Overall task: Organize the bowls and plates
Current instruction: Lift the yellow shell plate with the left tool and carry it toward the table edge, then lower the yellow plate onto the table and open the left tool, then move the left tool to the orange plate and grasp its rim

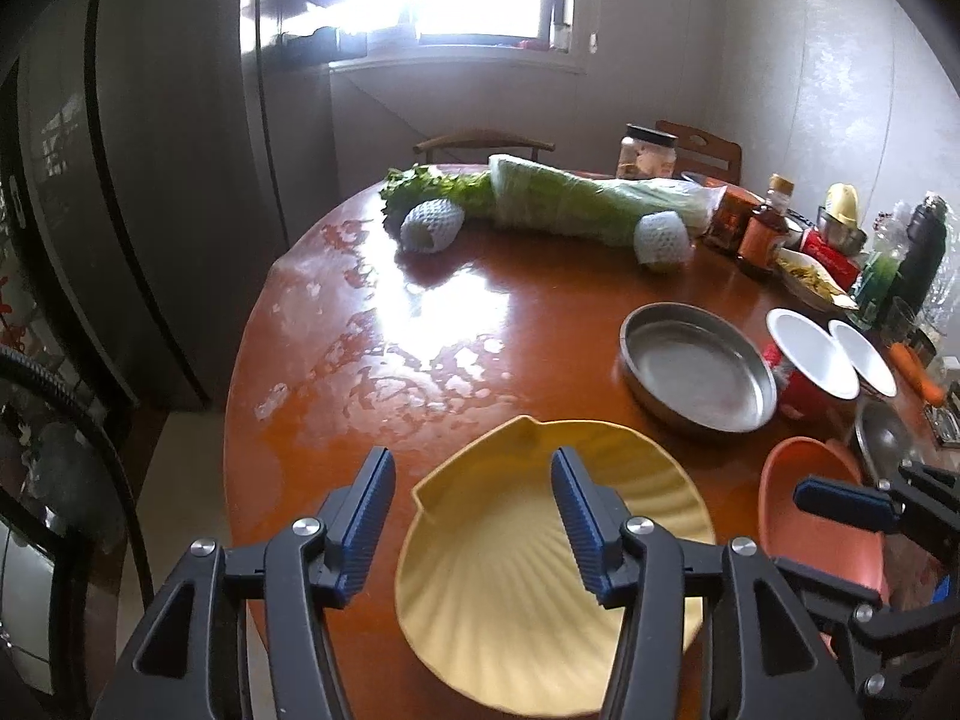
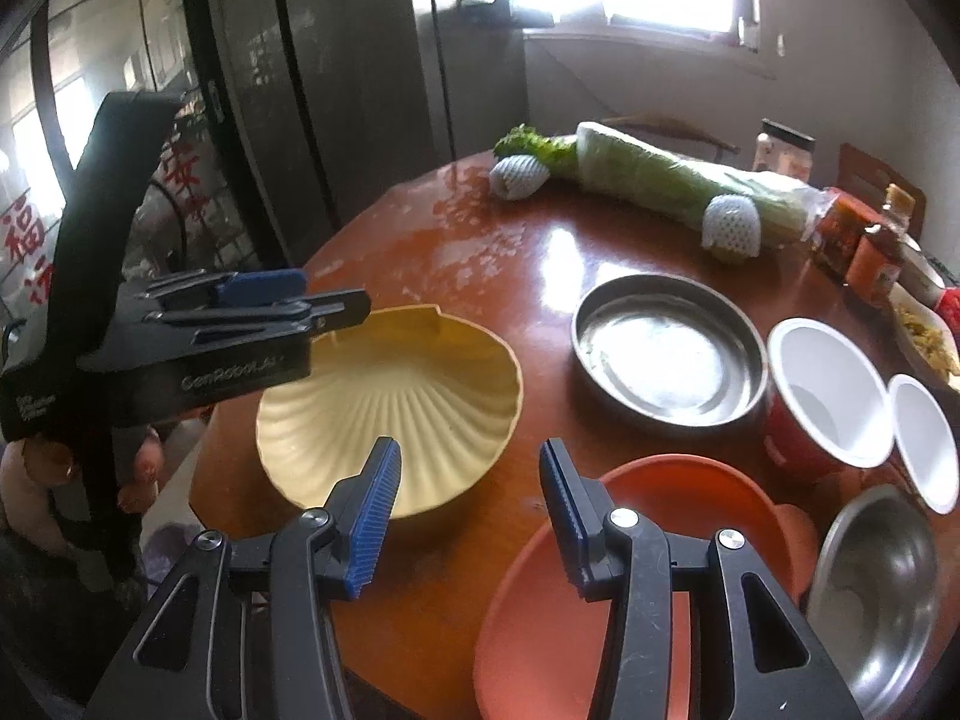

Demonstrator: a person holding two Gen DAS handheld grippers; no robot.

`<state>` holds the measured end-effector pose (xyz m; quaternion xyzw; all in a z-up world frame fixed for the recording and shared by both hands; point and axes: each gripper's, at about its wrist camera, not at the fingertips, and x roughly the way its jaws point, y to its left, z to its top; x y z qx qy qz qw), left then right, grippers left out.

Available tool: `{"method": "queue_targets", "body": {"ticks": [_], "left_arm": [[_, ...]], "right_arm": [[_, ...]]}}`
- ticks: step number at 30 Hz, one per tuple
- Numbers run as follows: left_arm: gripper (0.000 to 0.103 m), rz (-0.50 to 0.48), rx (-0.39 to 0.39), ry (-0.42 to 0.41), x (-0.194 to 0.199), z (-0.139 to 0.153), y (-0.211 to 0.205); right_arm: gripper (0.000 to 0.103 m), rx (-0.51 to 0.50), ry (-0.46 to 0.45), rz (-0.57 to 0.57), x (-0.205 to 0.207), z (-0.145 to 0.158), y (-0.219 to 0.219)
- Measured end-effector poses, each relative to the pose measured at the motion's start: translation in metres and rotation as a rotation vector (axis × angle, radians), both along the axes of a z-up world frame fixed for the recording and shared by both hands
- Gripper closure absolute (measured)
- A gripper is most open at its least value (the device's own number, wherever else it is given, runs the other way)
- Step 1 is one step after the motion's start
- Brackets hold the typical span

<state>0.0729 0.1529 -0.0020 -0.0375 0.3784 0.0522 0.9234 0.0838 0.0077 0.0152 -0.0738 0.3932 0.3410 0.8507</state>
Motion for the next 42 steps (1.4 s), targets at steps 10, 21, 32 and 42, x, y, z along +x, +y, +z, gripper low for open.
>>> {"method": "queue_targets", "body": {"ticks": [10, 21, 32, 42], "left_arm": [[0.048, -0.062, -0.004, -0.037, -0.014, 0.020, -0.041], [0.044, -0.149, -0.003, -0.062, -0.022, 0.032, -0.086], [0.044, -0.231, 0.023, -0.017, -0.010, 0.019, -0.126], [0.044, -0.255, 0.044, 0.064, 0.002, -0.012, -0.144]], "right_arm": [[0.048, 0.044, -0.038, -0.061, -0.015, 0.021, -0.036], [0.044, 0.074, -0.079, -0.147, -0.042, 0.040, -0.084], [0.042, 0.073, -0.073, -0.234, -0.065, 0.039, -0.124], [0.042, 0.042, 0.002, -0.274, -0.077, 0.013, -0.136]]}}
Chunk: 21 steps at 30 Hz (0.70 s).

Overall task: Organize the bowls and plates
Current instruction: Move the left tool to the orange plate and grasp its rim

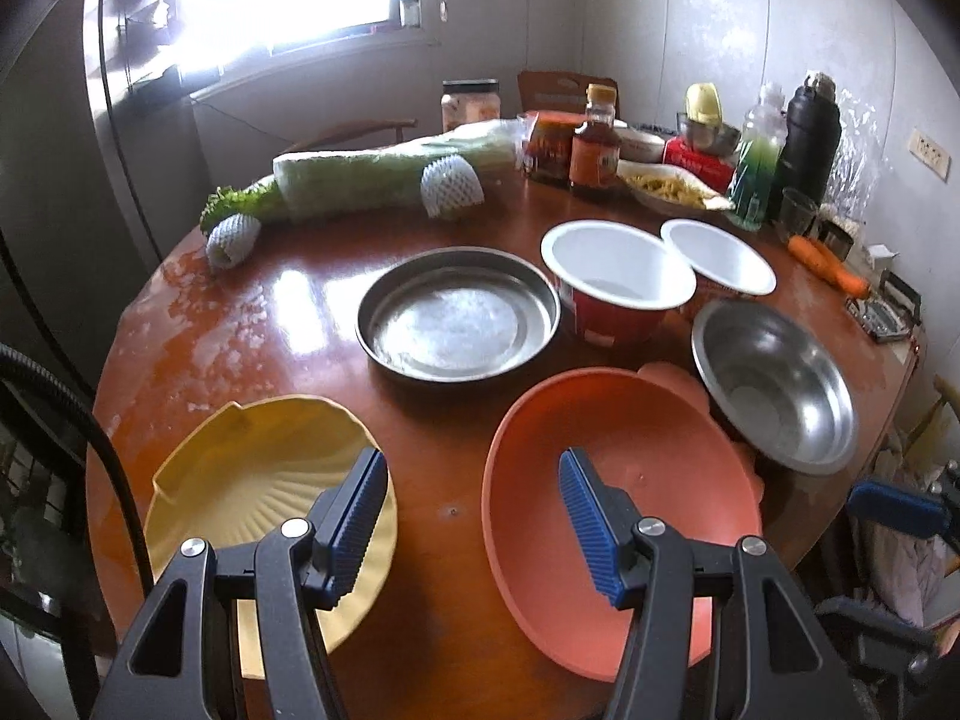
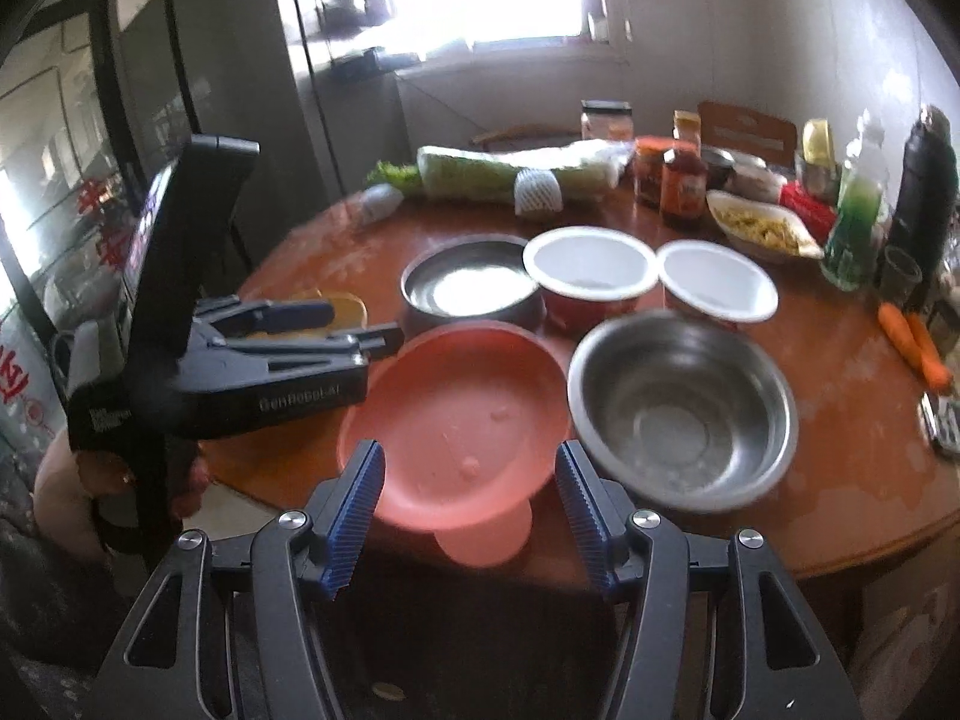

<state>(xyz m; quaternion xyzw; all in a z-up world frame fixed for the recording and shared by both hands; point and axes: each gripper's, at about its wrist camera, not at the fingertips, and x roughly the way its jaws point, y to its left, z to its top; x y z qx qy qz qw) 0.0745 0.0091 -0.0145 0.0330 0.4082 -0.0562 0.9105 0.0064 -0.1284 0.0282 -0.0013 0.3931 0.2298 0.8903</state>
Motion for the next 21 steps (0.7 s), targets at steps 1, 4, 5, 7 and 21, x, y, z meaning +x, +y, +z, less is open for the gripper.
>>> {"method": "queue_targets", "body": {"ticks": [1, 4, 5, 7, 21], "left_arm": [[0.044, -0.004, 0.001, 0.005, 0.000, -0.002, -0.001], [0.044, -0.010, 0.009, 0.019, 0.001, -0.008, -0.003], [0.044, -0.012, 0.010, 0.022, 0.001, -0.009, -0.003], [0.044, -0.013, 0.009, 0.030, 0.003, -0.012, -0.003], [0.044, -0.073, -0.008, 0.062, 0.005, -0.028, -0.016]], "right_arm": [[0.042, 0.002, 0.010, 0.000, 0.000, -0.003, 0.000], [0.042, 0.005, 0.040, 0.002, 0.001, -0.015, 0.002], [0.042, 0.002, 0.048, -0.004, 0.001, -0.018, 0.002], [0.042, 0.007, 0.063, -0.020, 0.004, -0.024, -0.001], [0.042, 0.058, 0.143, -0.063, 0.036, -0.052, -0.004]]}}
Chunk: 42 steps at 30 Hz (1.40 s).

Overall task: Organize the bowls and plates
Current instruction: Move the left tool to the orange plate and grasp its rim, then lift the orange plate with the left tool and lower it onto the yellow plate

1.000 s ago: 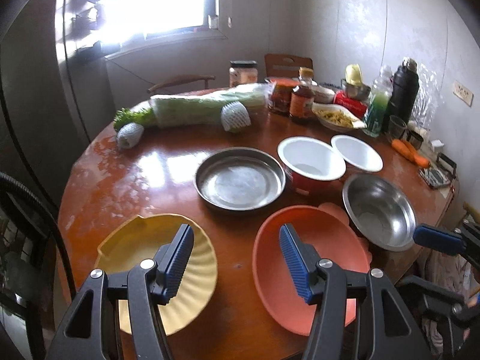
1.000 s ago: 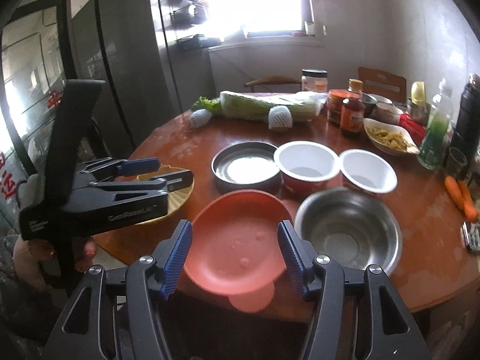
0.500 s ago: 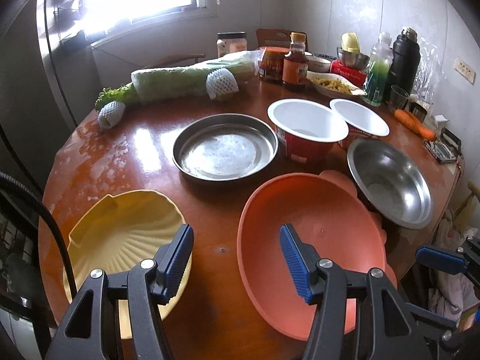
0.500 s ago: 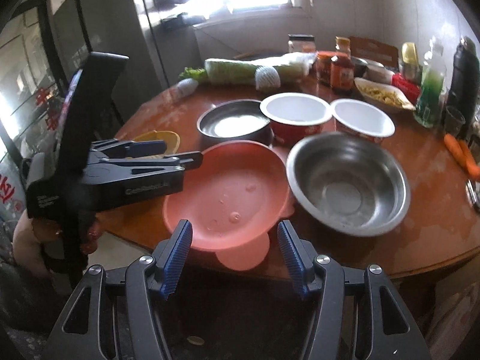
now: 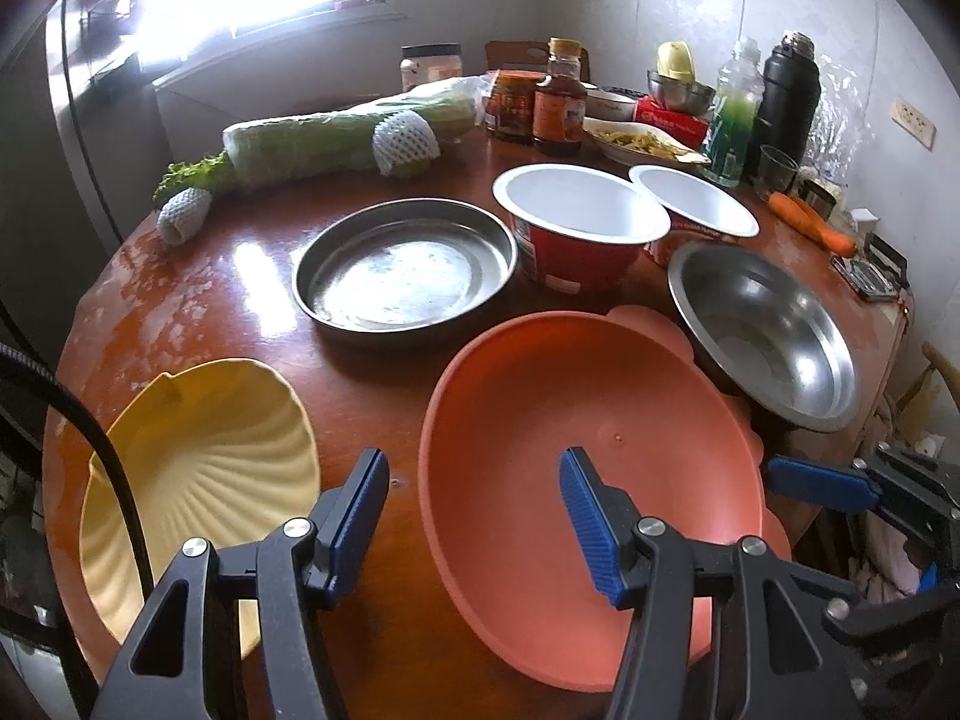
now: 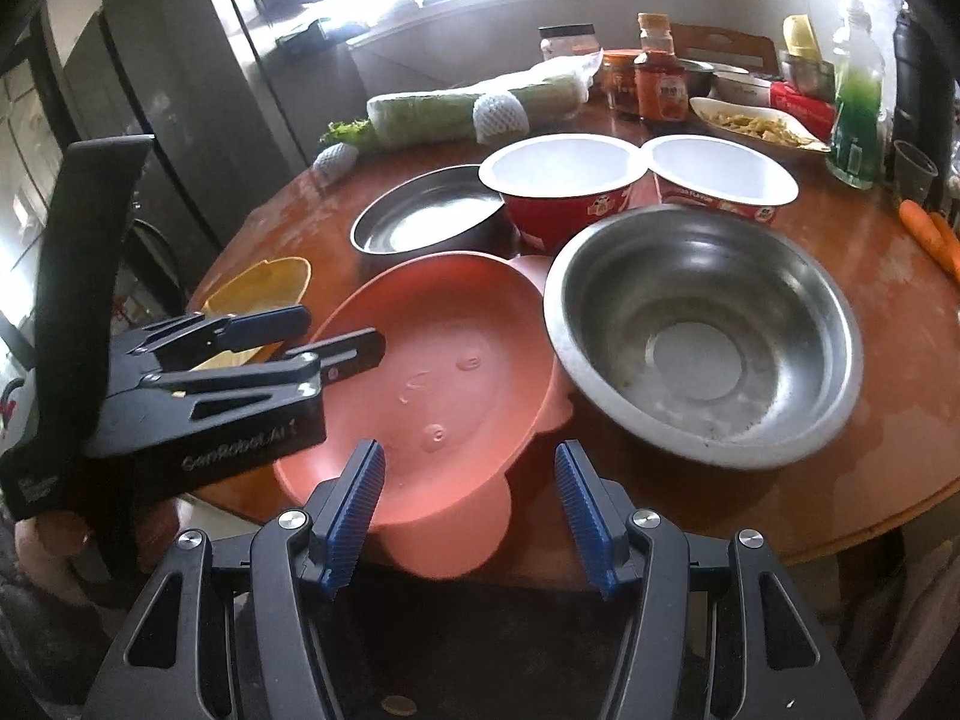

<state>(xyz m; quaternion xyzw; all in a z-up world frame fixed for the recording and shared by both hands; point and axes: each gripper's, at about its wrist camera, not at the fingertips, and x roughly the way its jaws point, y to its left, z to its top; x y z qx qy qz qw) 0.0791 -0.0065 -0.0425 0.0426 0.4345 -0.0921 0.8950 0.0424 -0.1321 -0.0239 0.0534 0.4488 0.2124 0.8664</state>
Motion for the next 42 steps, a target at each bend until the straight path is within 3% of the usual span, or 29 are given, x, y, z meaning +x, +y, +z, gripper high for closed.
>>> {"method": "queue_targets", "body": {"ticks": [7, 11, 21, 31, 42], "left_arm": [[0.057, 0.006, 0.014, 0.007, 0.001, -0.009, -0.003], [0.071, 0.027, -0.016, -0.001, 0.002, -0.009, 0.005], [0.071, 0.060, -0.047, -0.024, -0.008, 0.003, 0.025], [0.071, 0.115, -0.049, -0.122, -0.031, 0.043, 0.054], [0.071, 0.244, -0.047, -0.176, -0.038, 0.068, 0.109]], "right_arm": [[0.051, -0.036, -0.017, 0.011, 0.011, -0.006, 0.002], [0.055, -0.043, -0.007, 0.016, 0.018, -0.012, 0.002], [0.055, -0.012, -0.010, 0.066, 0.018, -0.005, 0.019], [0.055, -0.022, -0.081, 0.122, 0.012, 0.025, 0.048], [0.054, -0.030, -0.144, 0.229, 0.011, 0.055, 0.106]]}}
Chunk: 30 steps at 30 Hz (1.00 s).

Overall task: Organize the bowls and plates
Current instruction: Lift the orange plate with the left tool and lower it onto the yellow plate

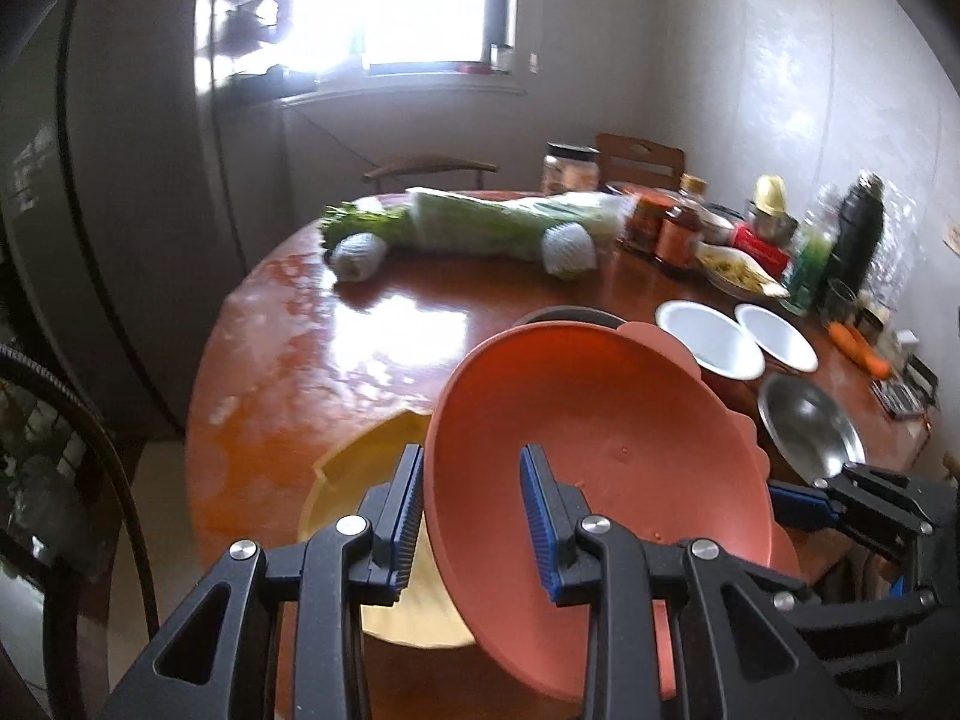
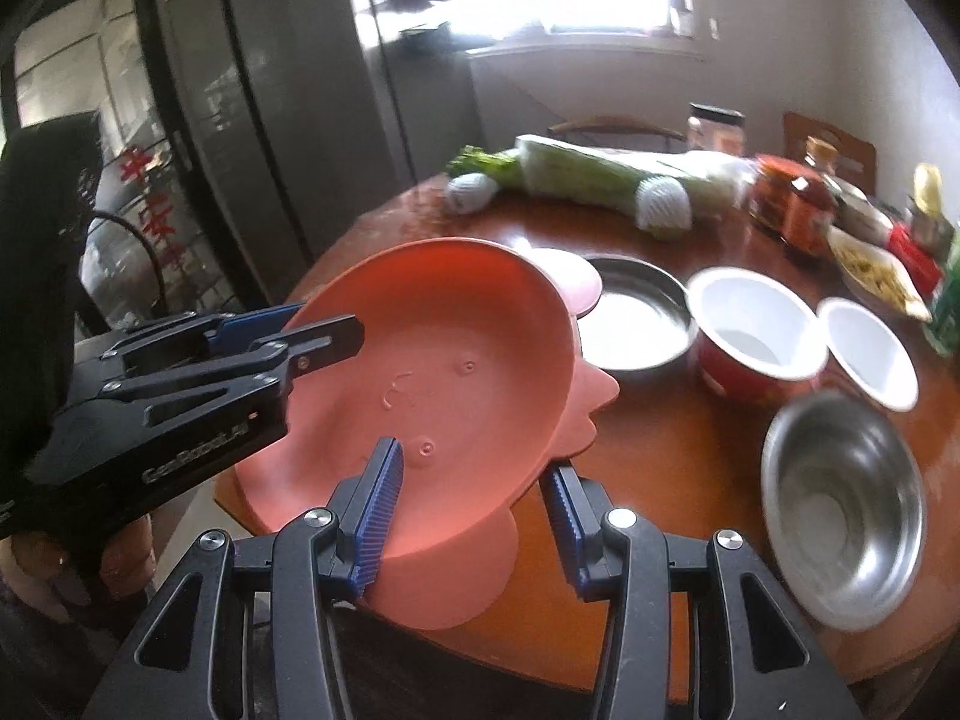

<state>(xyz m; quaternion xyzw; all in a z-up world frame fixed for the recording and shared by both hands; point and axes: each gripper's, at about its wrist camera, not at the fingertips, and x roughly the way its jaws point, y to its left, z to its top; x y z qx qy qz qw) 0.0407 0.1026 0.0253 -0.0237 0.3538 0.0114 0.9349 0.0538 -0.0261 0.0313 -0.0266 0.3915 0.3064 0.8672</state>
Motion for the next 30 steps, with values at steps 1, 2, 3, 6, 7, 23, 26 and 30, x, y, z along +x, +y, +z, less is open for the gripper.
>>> {"method": "queue_targets", "body": {"ticks": [1, 2, 3, 6, 7, 23, 26, 30], "left_arm": [[0.071, 0.011, 0.002, 0.000, 0.000, 0.000, 0.004], [0.071, 0.022, 0.002, 0.000, 0.001, 0.000, 0.009], [0.071, 0.029, 0.001, 0.001, 0.003, -0.001, 0.012], [0.071, 0.046, -0.013, 0.016, 0.004, -0.008, 0.025], [0.071, 0.053, -0.014, 0.022, 0.005, -0.012, 0.029], [0.071, 0.093, -0.021, 0.086, 0.031, -0.048, 0.062], [0.071, 0.096, -0.009, 0.092, 0.036, -0.051, 0.064], [0.071, 0.093, 0.000, 0.097, 0.043, -0.053, 0.066]], "right_arm": [[0.054, -0.001, -0.004, 0.005, 0.001, 0.001, 0.004], [0.054, 0.002, -0.007, 0.010, 0.002, 0.003, 0.009], [0.054, 0.004, -0.008, 0.015, 0.004, 0.003, 0.015], [0.054, -0.011, -0.013, 0.015, 0.008, 0.001, 0.029], [0.054, -0.015, -0.013, 0.014, 0.010, -0.001, 0.032], [0.051, -0.077, 0.078, 0.035, 0.019, -0.040, 0.080], [0.049, -0.081, 0.078, 0.040, 0.018, -0.040, 0.083], [0.048, -0.075, 0.088, 0.051, 0.016, -0.042, 0.086]]}}
